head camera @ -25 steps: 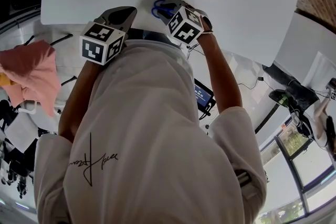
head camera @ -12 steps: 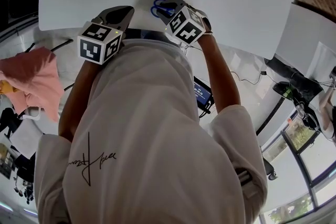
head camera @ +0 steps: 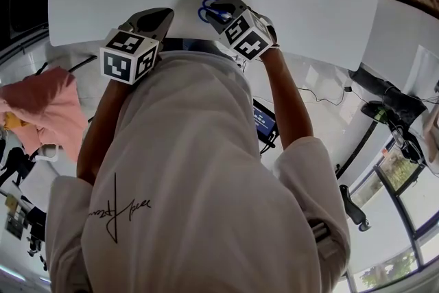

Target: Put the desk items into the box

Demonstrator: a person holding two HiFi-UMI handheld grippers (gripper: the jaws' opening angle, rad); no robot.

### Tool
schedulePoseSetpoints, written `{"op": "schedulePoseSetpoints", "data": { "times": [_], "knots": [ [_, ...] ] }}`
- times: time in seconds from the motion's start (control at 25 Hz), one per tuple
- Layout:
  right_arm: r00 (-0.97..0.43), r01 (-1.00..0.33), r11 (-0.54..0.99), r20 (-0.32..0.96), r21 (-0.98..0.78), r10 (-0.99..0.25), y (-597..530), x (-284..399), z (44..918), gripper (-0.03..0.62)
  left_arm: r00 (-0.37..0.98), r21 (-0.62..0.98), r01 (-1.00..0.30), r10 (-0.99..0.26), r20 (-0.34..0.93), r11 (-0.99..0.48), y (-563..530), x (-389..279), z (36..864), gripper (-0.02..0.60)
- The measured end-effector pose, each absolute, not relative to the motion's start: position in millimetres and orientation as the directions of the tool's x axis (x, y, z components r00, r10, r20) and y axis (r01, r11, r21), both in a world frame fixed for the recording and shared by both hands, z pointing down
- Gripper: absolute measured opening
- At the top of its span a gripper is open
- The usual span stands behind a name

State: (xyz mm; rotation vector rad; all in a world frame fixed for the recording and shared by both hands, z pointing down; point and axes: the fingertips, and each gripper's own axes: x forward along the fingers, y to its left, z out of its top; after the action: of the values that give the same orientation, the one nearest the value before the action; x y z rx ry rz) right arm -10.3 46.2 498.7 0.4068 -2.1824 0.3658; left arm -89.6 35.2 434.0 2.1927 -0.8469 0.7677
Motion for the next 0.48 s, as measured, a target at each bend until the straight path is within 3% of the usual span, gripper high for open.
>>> {"op": "schedulePoseSetpoints", "data": {
  "times": [0.48],
  "knots": [
    [-0.591, -0.51, 0.852, 0.768, -0.117, -0.248, 39, 6, 484, 0.1, 0.626, 0.353, -0.722, -0.343, 0.7, -0.595, 32, -80, 433, 0.005]
  ]
}}
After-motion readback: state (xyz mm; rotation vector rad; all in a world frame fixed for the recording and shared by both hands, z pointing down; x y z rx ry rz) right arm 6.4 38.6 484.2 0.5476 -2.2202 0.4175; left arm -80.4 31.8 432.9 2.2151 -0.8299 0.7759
